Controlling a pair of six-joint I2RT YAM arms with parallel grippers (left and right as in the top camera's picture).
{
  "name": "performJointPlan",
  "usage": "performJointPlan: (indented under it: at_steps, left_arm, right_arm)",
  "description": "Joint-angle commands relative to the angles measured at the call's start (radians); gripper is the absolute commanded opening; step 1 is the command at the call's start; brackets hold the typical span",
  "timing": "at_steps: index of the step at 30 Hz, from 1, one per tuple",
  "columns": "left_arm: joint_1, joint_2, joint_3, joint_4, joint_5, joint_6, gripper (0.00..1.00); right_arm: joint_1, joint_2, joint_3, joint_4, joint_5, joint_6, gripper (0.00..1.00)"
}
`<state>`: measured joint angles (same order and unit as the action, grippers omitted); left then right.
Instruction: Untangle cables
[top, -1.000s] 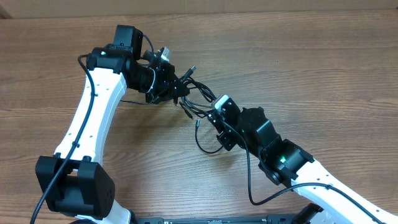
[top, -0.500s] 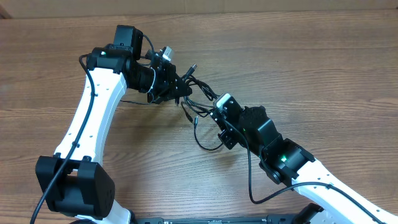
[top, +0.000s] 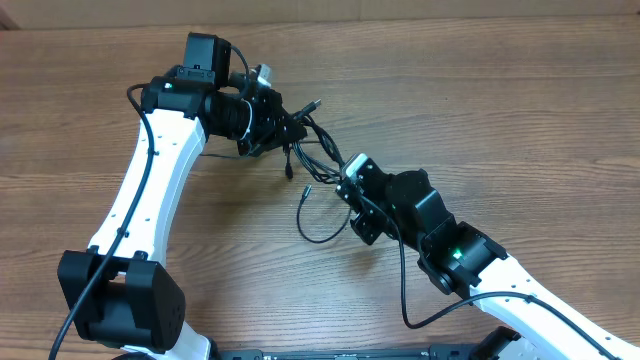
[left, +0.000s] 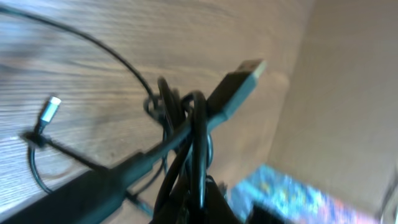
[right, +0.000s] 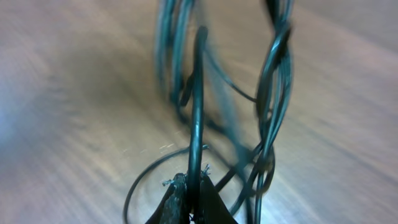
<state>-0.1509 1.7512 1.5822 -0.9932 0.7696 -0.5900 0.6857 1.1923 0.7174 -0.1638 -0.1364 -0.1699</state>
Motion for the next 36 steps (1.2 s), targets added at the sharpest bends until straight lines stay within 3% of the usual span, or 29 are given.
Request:
performJointPlan:
  at_steps: [1,4,8,17,25,36]
  left_arm:
    - [0.032,0.001,0.005,0.046,-0.179,-0.287,0.04]
    - [0.056,0.001,0.005,0.06,-0.272,-0.412,0.04]
    - [0.078,0.001,0.005,0.059,-0.356,-0.492,0.05]
    - [0.08,0.001,0.005,-0.058,-0.632,-0.492,0.04]
    - [0.138,0.001,0.005,-0.119,-0.715,-0.491,0.04]
    - [0.205,0.001,0.005,-0.158,-0.685,-0.492,0.04]
  right_arm:
    - [-0.003,-0.007,0.004,-0.027,-0.18,0.016,0.04]
    - [-0.003,-0.028,0.004,-0.028,-0.26,0.016,0.04]
    - [-0.003,-0.063,0.004,-0.003,-0.304,0.016,0.04]
    - [-0.003,-0.151,0.004,0.145,-0.298,0.016,0.04]
    - [-0.003,-0.154,0.004,0.211,-0.164,0.047,0.04]
    - [-0.003,-0.154,0.004,0.243,0.081,0.278,0.04]
